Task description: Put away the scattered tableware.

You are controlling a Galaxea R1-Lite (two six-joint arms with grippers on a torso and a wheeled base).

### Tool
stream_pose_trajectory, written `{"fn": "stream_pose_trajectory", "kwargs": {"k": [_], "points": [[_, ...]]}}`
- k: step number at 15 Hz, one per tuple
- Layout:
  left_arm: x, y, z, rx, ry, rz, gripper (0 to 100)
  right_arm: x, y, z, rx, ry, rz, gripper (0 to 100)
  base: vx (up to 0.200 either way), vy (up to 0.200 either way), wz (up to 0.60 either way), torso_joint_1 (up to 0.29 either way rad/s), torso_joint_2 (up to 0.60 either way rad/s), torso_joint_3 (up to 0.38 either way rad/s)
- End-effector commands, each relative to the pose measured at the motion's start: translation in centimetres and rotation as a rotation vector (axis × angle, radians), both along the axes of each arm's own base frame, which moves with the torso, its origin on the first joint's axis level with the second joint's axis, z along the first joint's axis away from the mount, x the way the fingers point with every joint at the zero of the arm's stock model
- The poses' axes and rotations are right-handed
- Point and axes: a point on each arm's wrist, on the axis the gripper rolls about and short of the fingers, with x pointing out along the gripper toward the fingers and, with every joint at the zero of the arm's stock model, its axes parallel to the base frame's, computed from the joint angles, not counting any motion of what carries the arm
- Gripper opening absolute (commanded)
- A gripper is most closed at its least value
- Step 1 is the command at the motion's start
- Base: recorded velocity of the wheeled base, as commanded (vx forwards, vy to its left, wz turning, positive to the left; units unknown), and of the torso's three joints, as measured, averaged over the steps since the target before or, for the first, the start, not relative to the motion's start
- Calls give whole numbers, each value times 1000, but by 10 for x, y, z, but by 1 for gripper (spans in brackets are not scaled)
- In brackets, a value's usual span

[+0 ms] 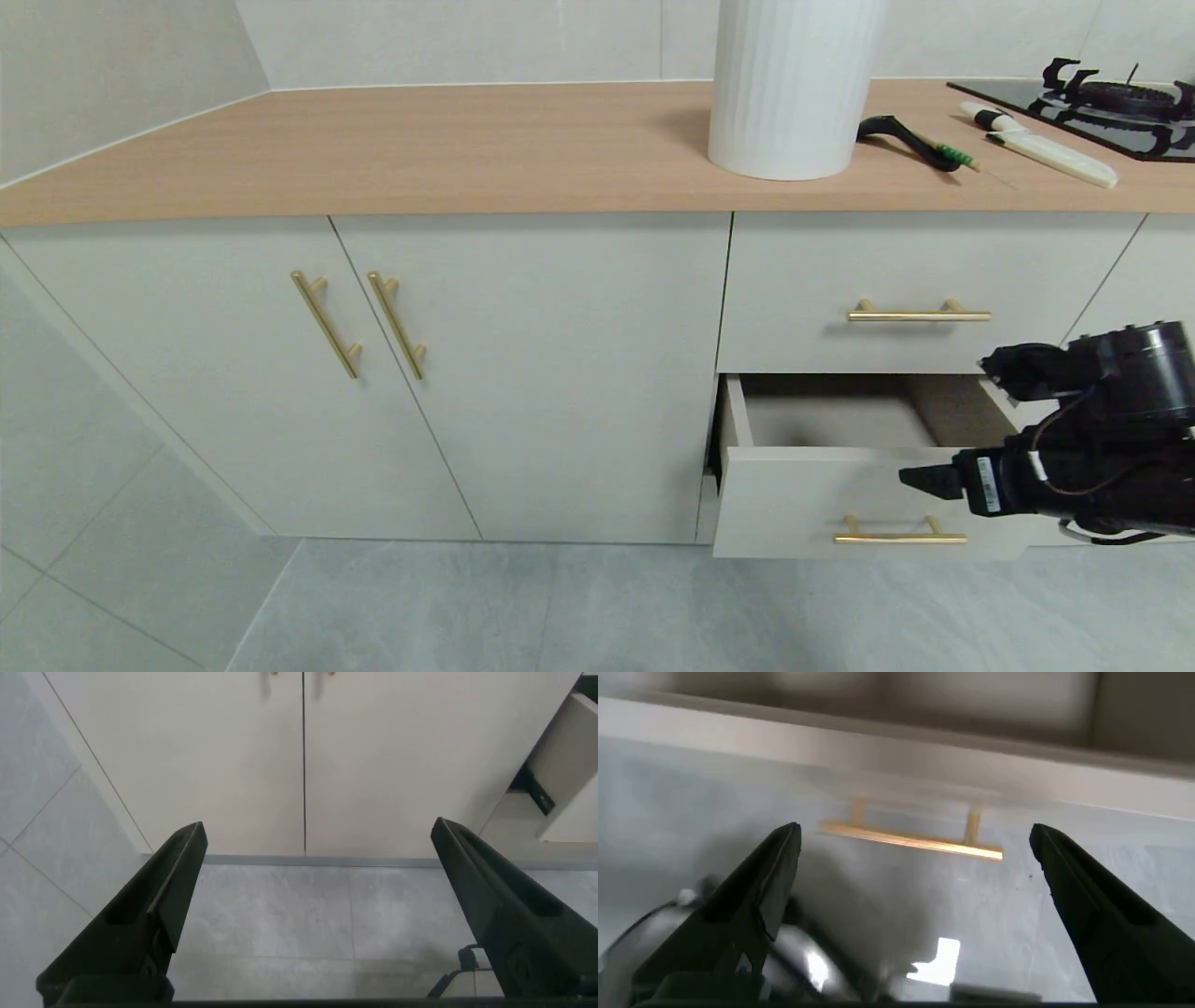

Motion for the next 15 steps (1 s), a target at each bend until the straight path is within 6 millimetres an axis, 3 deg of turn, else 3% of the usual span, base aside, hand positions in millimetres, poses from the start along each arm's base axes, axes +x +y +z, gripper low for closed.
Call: {"fn": "stream_pose_trajectory", "kwargs": {"k": [1,4,5,7,10,15], "points": [[0,0,0,0,1,1,100,-40,4,56,54,-173,68,100,0,0,0,0,0,0],[0,0,0,0,0,1,100,-13,11,25,26,-47,58,100,0,0,0,0,0,0],[0,0,0,0,0,1,100,8,15,4,8,-29,30,100,0,0,0,0,0,0],[0,0,0,0,0,1,100,30,20,-24,11,-79,-32,100,0,0,0,0,0,0],[0,0,0,0,1,1,100,42,22,-46,4,-180,-83,100,0,0,0,0,0,0],[0,0,0,0,1,1,100,45,24,-56,-11,-148,-79,100,0,0,0,0,0,0]]}}
